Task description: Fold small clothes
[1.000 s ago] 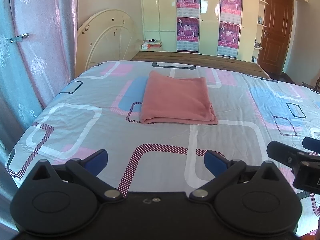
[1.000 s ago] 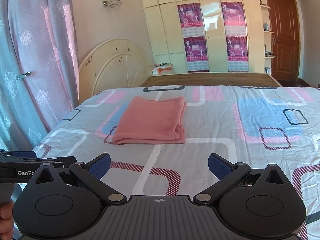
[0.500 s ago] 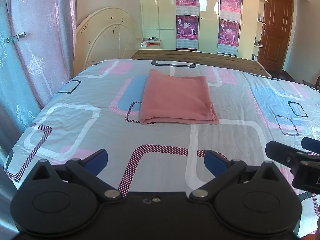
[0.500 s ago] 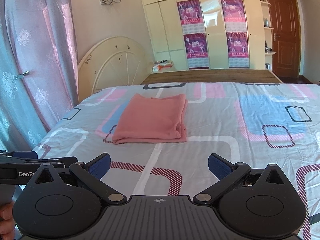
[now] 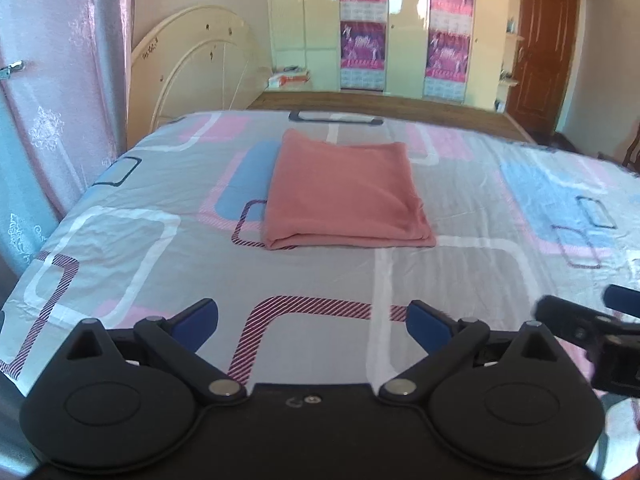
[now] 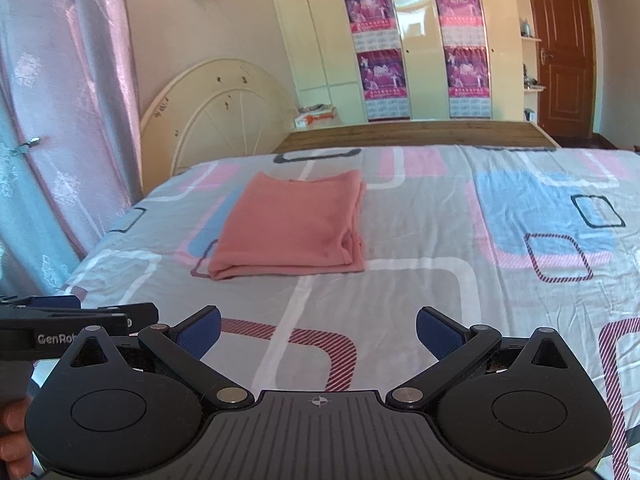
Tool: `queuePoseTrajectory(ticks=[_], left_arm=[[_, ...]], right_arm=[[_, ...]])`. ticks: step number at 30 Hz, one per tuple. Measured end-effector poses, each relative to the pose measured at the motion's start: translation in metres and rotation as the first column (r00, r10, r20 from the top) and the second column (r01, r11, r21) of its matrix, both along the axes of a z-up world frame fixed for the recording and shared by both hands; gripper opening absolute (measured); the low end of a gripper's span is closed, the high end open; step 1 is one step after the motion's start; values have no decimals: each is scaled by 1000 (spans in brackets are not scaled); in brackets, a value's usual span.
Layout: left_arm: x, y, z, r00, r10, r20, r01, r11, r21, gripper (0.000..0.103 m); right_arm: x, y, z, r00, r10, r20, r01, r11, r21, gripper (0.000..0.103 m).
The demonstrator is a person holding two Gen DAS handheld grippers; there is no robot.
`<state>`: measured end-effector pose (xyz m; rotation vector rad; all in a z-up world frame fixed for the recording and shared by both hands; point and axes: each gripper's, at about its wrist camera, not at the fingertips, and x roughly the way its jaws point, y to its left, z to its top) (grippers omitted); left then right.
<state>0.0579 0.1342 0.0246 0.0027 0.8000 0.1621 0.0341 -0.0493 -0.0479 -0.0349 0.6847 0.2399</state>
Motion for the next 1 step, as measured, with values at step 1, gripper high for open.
queuePoseTrajectory(ticks=[1], left_arm=[[7,3,-4,1000,2,-4,-2,1000,-2,102]], right_arm=[[4,-1,-2,1000,-8,-8,8,1000,-1,102]])
